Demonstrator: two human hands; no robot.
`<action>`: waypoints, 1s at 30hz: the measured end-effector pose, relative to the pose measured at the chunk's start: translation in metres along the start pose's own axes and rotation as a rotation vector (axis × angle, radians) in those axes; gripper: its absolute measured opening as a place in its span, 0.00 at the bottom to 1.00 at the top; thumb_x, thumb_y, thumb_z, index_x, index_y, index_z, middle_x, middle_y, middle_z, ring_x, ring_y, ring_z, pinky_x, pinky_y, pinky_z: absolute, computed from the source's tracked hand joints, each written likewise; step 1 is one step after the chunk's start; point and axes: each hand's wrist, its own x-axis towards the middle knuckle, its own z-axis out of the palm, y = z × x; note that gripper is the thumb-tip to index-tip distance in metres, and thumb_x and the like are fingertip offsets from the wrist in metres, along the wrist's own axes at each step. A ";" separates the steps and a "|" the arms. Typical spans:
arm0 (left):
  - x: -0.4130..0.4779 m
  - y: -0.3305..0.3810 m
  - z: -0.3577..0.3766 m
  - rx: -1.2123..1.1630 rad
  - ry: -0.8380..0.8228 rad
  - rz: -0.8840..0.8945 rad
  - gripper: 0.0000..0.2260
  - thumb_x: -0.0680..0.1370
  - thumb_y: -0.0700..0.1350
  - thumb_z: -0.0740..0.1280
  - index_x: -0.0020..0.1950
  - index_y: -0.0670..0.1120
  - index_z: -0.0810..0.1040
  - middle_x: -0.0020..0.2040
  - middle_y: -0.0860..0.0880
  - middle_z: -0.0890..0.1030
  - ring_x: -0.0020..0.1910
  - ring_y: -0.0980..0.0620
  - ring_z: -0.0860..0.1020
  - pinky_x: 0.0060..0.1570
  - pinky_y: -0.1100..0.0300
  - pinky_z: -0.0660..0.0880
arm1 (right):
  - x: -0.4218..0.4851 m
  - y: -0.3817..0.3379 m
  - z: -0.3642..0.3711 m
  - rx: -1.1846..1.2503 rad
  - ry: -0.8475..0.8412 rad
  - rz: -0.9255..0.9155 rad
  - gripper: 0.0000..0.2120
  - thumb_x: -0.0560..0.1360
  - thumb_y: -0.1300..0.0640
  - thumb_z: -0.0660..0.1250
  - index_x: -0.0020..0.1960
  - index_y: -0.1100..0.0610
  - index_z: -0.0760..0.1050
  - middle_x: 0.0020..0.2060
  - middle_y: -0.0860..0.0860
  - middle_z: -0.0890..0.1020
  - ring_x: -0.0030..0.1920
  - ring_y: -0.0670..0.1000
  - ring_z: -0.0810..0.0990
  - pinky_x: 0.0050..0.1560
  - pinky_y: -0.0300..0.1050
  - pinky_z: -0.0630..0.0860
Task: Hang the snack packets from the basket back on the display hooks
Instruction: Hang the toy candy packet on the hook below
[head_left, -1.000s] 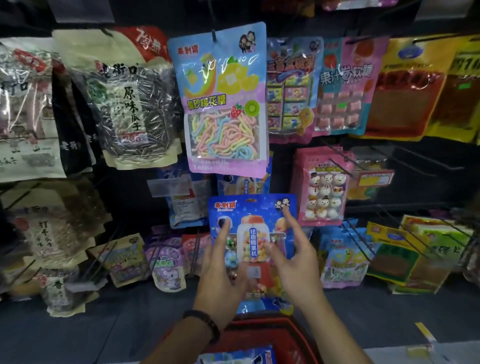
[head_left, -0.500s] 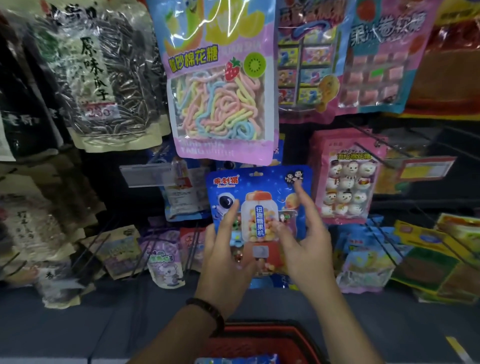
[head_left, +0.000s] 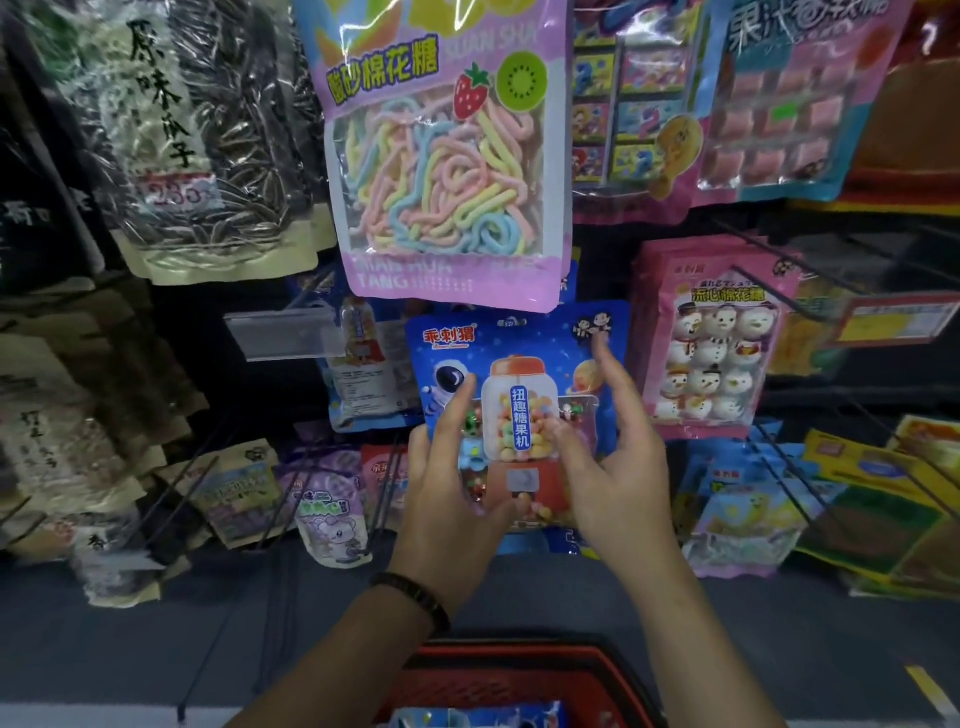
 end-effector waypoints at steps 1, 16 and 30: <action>0.001 0.000 0.000 0.003 -0.006 0.000 0.49 0.71 0.29 0.74 0.77 0.71 0.58 0.63 0.57 0.67 0.57 0.68 0.74 0.45 0.67 0.81 | 0.001 0.001 0.000 -0.006 0.008 -0.004 0.35 0.81 0.63 0.71 0.81 0.40 0.64 0.74 0.29 0.70 0.73 0.31 0.69 0.66 0.32 0.75; 0.052 -0.020 0.013 0.137 -0.040 -0.003 0.46 0.75 0.38 0.75 0.80 0.66 0.53 0.65 0.49 0.66 0.49 0.85 0.66 0.39 0.84 0.68 | 0.000 0.035 0.001 -0.332 -0.088 0.120 0.40 0.81 0.58 0.71 0.83 0.34 0.54 0.78 0.46 0.60 0.72 0.31 0.63 0.58 0.15 0.61; 0.076 -0.035 0.011 0.274 -0.007 -0.013 0.49 0.72 0.45 0.79 0.77 0.73 0.49 0.70 0.47 0.60 0.64 0.45 0.74 0.54 0.71 0.71 | -0.040 0.055 0.011 -0.471 -0.243 0.197 0.29 0.82 0.51 0.69 0.80 0.46 0.64 0.73 0.42 0.63 0.72 0.38 0.64 0.67 0.31 0.65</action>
